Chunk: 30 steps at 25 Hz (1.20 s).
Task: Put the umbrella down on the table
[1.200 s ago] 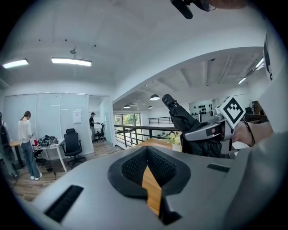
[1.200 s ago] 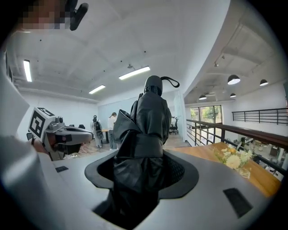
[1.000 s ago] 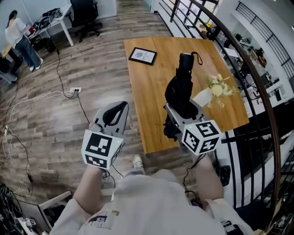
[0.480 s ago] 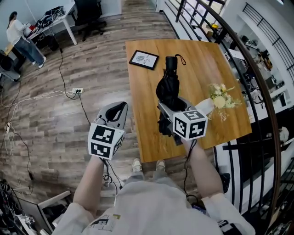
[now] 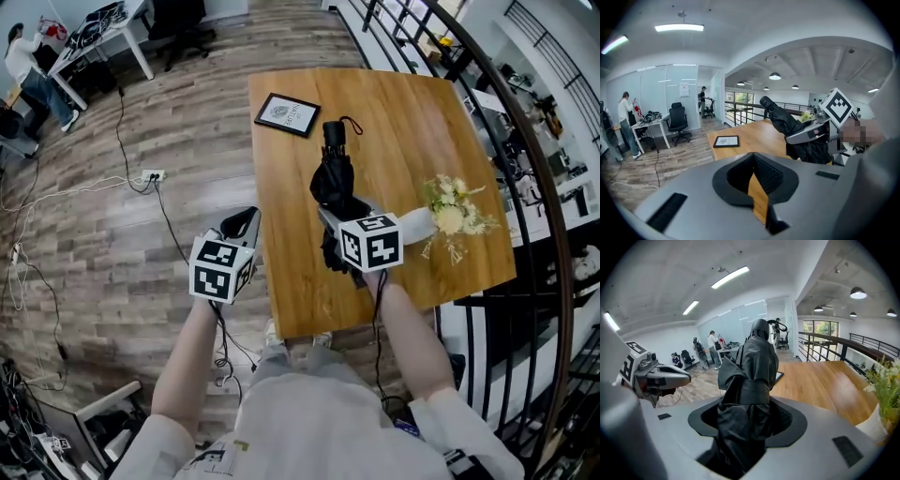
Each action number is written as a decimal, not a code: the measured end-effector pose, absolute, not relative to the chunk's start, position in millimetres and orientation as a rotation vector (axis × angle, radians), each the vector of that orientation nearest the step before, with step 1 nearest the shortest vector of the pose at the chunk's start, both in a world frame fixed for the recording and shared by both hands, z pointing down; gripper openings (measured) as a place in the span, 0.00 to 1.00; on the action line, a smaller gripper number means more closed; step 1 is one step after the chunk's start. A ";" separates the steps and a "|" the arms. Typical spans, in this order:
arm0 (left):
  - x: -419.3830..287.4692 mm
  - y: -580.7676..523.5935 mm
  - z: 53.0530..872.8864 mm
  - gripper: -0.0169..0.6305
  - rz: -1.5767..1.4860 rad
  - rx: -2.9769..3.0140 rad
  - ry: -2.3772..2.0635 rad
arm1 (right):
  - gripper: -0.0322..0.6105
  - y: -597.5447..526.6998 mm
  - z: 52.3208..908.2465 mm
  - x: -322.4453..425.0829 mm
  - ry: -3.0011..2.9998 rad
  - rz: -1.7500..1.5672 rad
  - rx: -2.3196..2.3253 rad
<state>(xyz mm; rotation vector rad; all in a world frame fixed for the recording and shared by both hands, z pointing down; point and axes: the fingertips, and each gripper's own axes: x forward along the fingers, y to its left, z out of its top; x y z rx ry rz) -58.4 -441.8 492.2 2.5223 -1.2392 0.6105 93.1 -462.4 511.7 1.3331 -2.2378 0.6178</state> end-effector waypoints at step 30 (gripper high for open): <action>-42.7 -467.1 654.5 0.05 0.764 2.247 -1.007 | 0.49 -494.4 750.2 104.8 -1.849 0.999 1.157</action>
